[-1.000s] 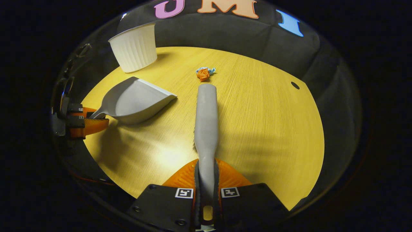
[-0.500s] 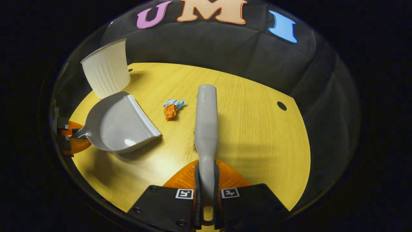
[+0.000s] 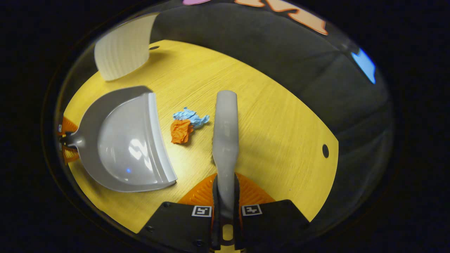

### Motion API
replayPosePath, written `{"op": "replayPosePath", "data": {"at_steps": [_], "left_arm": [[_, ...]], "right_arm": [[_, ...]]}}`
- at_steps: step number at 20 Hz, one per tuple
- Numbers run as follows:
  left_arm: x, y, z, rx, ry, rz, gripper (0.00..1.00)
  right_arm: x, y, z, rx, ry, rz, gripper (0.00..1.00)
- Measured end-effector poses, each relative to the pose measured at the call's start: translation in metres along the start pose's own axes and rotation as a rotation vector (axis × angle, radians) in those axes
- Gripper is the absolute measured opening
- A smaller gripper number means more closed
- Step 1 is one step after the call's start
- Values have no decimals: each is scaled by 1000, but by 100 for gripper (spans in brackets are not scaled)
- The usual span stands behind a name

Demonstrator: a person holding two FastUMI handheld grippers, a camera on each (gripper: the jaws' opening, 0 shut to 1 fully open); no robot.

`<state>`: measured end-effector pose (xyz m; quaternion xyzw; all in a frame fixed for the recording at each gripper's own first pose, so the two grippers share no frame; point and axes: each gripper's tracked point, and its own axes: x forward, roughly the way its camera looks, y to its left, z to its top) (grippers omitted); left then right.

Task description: Pick up the small broom and dustpan from the desktop, sweep the trash into the dustpan with the broom, and then empty the trash into the garbage bin.

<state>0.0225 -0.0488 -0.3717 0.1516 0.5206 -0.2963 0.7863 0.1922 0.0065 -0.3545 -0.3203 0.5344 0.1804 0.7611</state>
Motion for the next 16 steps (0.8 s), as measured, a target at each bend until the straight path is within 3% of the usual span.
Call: {"op": "replayPosePath", "data": {"at_steps": [2,6,9,12,15,16], "left_arm": [[3,1,-3,11,15,-4,19],[0,1,-3,27,23,-7,19],[2,1,-5,22,17,-7,19],[3,1,-2,-4,-35,19,19],[4,10,17,-23,-173,118,19],[4,13,21,-41,-206,158,19]], "right_arm": [[-3,17,5,-80,-16,63,13],[-42,46,16,-205,-73,221,16],[-61,41,18,-236,-65,318,17],[-79,29,33,-80,-157,372,17],[-111,-4,48,153,-353,309,17],[-122,-18,47,189,-424,253,17]]}}
